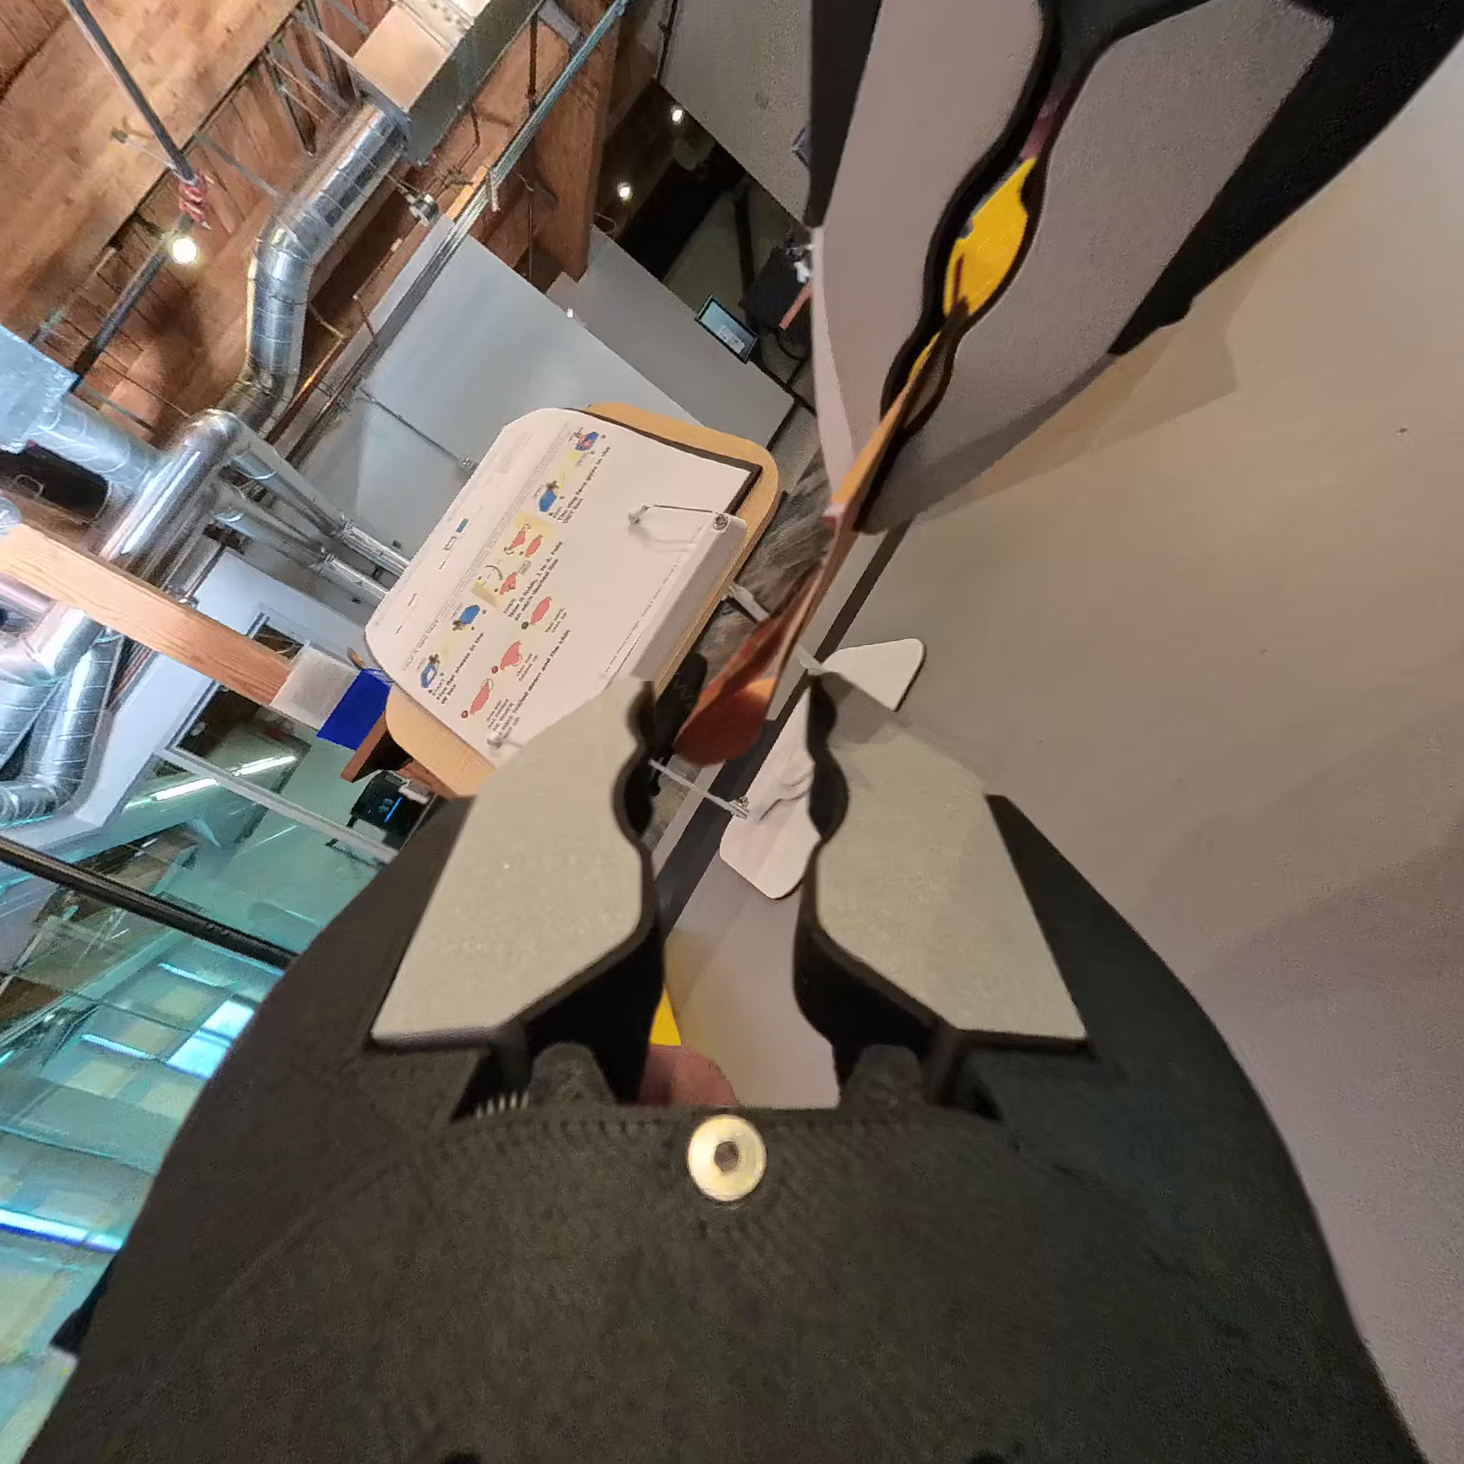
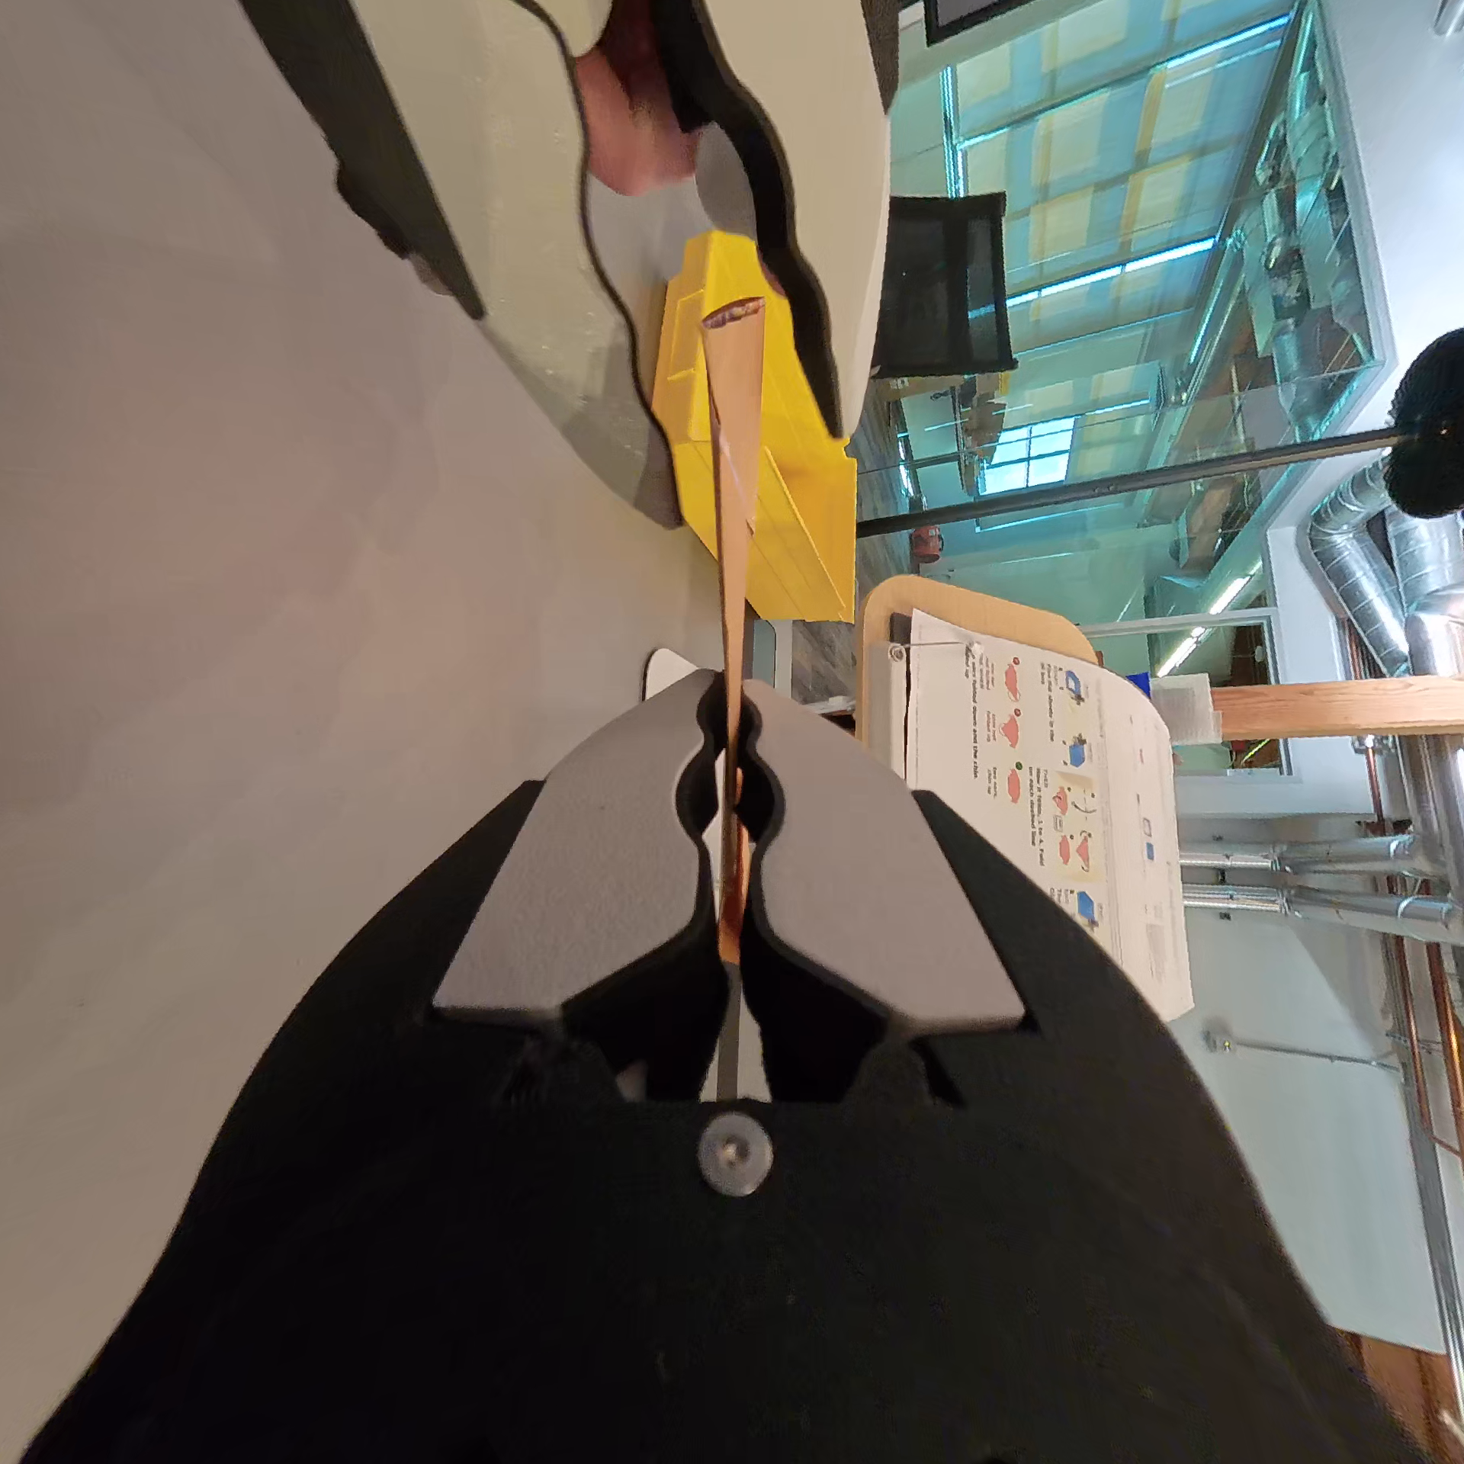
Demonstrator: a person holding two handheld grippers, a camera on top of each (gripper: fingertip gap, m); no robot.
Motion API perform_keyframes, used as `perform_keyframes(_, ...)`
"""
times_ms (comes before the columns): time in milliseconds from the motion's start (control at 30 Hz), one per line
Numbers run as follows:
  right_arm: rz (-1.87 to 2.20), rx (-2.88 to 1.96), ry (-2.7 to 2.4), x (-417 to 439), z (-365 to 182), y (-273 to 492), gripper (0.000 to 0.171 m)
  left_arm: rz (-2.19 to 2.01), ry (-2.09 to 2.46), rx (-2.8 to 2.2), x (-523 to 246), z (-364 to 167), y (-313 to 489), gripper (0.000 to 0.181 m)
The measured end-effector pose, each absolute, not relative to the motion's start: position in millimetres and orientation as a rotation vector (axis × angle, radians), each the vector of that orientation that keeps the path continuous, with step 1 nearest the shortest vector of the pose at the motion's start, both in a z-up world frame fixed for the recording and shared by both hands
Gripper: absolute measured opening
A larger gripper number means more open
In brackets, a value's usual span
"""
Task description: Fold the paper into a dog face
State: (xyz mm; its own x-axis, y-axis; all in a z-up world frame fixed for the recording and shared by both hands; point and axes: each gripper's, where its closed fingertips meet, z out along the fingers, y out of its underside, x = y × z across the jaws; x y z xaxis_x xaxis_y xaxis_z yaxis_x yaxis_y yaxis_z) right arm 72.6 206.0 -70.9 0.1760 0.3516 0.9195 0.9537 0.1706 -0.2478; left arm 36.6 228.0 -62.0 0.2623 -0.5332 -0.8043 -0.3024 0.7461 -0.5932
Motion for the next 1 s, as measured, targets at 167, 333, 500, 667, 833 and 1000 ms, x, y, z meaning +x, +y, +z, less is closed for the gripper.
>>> perform_keyframes(167,-0.713,-1.366,-1.386,67,-72,205,0.0,-0.147,1.363,-0.737,36,-69,226,0.006)
perform_keyframes(333,-0.713,-1.355,-1.389,67,-72,204,0.0,-0.118,1.378,-0.704,36,-68,224,0.0)
perform_keyframes(500,-0.698,-1.346,-1.397,67,-72,203,0.0,-0.129,1.42,-0.684,36,-72,220,0.022)
perform_keyframes(667,-0.641,-1.345,-1.408,68,-70,199,0.0,-0.202,1.505,-0.677,37,-72,207,0.03)
perform_keyframes(833,-0.594,-1.36,-1.409,70,-71,198,0.0,-0.216,1.515,-0.649,35,-65,200,0.006)
perform_keyframes(1000,-0.504,-1.37,-1.385,73,-66,194,0.0,-0.205,1.523,-0.598,36,-58,187,0.0)
